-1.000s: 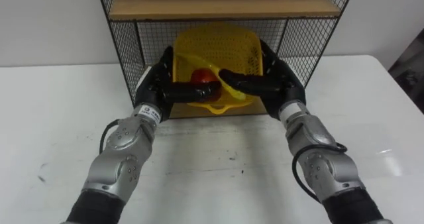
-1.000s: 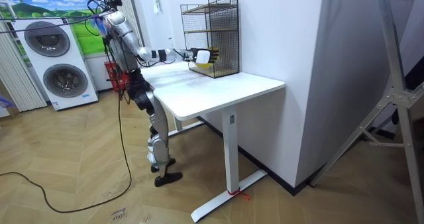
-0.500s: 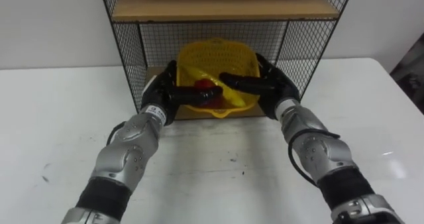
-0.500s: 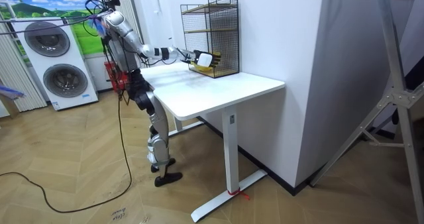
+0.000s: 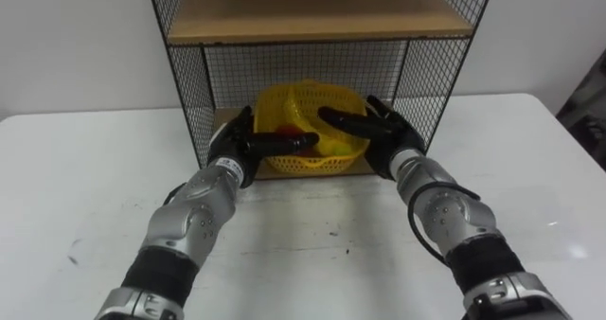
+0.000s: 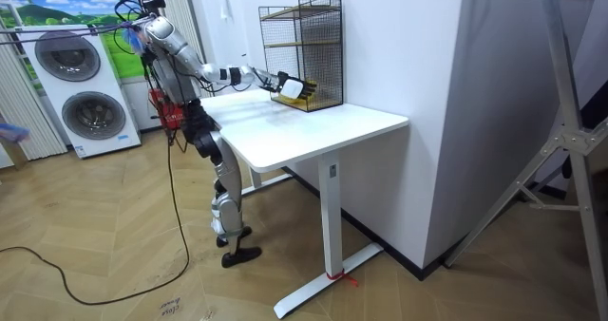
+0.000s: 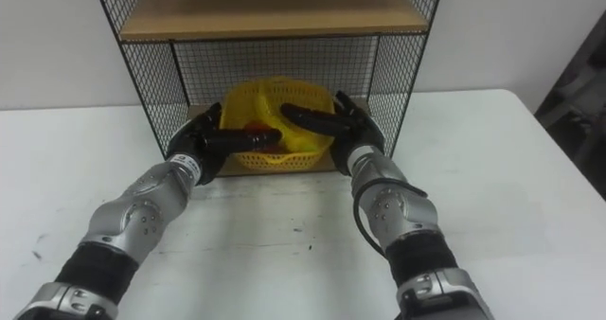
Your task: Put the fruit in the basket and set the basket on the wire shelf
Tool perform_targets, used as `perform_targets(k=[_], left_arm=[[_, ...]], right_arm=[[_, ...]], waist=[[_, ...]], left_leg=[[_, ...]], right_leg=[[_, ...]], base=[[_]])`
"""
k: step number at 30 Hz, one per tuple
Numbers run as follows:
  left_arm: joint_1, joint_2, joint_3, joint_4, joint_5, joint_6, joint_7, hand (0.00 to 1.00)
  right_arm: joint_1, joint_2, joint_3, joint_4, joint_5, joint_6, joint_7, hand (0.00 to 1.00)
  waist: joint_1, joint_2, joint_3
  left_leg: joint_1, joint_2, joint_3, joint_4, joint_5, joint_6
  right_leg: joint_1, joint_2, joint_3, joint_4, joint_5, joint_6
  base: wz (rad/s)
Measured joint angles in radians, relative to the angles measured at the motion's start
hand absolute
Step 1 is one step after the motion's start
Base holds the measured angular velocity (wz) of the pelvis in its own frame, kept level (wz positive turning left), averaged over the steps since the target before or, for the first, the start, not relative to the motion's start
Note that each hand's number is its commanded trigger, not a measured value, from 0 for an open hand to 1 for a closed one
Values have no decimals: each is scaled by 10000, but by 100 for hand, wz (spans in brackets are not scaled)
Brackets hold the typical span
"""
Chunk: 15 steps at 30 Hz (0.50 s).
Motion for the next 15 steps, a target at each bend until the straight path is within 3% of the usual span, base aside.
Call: perform_targets(k=[7, 15], left_arm=[[-341, 21, 149, 15, -16, 14, 179, 0], [-445, 30, 247, 99, -764, 29, 348, 0]], right_arm=[[-499, -13, -12, 434, 297, 52, -49, 0], [-708, -15, -312, 697, 300, 51, -45, 0]], waist=[[-99, 4, 2], [-182, 40, 11]], left_leg=[[32, -59, -15, -226, 163, 1], [4, -85, -19, -323, 182, -2]], right_leg=[[4, -36, -13, -12, 37, -11], [-124, -51, 7, 9, 30, -8]], base=[[0], [0]])
